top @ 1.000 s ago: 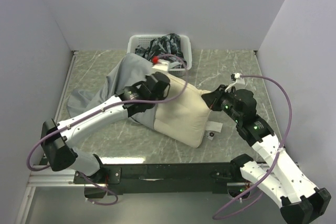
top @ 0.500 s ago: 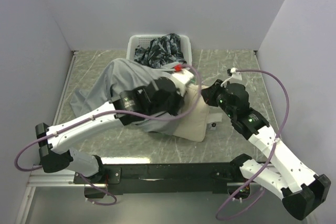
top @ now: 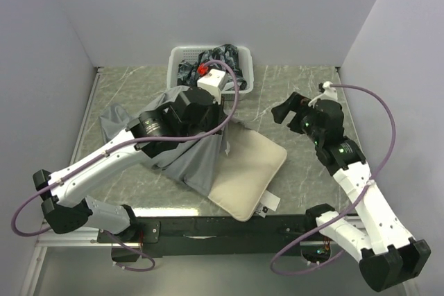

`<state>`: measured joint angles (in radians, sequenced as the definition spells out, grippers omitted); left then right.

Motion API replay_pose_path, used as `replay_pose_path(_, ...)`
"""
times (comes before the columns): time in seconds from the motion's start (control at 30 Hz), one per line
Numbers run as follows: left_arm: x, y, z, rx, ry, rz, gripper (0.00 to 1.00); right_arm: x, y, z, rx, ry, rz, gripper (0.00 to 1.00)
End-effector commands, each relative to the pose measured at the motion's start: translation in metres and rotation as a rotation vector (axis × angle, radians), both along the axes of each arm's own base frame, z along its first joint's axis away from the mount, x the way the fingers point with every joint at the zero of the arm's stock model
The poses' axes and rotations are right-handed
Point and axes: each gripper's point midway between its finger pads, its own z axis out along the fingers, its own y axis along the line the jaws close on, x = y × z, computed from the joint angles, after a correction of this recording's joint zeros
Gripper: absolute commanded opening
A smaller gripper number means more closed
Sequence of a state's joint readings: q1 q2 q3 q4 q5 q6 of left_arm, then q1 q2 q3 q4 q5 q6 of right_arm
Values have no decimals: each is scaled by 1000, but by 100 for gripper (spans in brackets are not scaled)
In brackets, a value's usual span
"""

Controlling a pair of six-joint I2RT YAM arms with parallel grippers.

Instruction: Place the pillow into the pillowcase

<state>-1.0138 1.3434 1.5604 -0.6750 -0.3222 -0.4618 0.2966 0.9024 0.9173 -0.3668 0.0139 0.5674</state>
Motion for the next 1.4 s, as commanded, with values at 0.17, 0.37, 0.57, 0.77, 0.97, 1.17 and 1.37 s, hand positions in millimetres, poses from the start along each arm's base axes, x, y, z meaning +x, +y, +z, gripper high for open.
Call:
replay_pose_path(0.17,12,-12,7,-83,12,48,1,-97,28,-101,193,201,190,100)
replay_pose_path(0.37,13,-15,-13,-29,39,35,1,-127,24,-149,255,286,171,100)
replay_pose_path(0.57,2,-24,-28,-30,77,-30,1,-131,46,-177,343,333,235,100)
replay_pose_path(0.77,-35,-60,-57,56,107,-205,1,-117,71,-154,451,257,285,96)
replay_pose_path(0.97,-89,-113,-62,9,165,-412,1,-92,79,-78,446,107,308,15)
replay_pose_path(1.17,-139,-149,32,-139,44,-565,1,-88,71,8,401,-56,309,0)
replay_pose_path(1.37,-126,-131,149,-300,-167,-490,1,-97,71,59,405,-142,343,0)
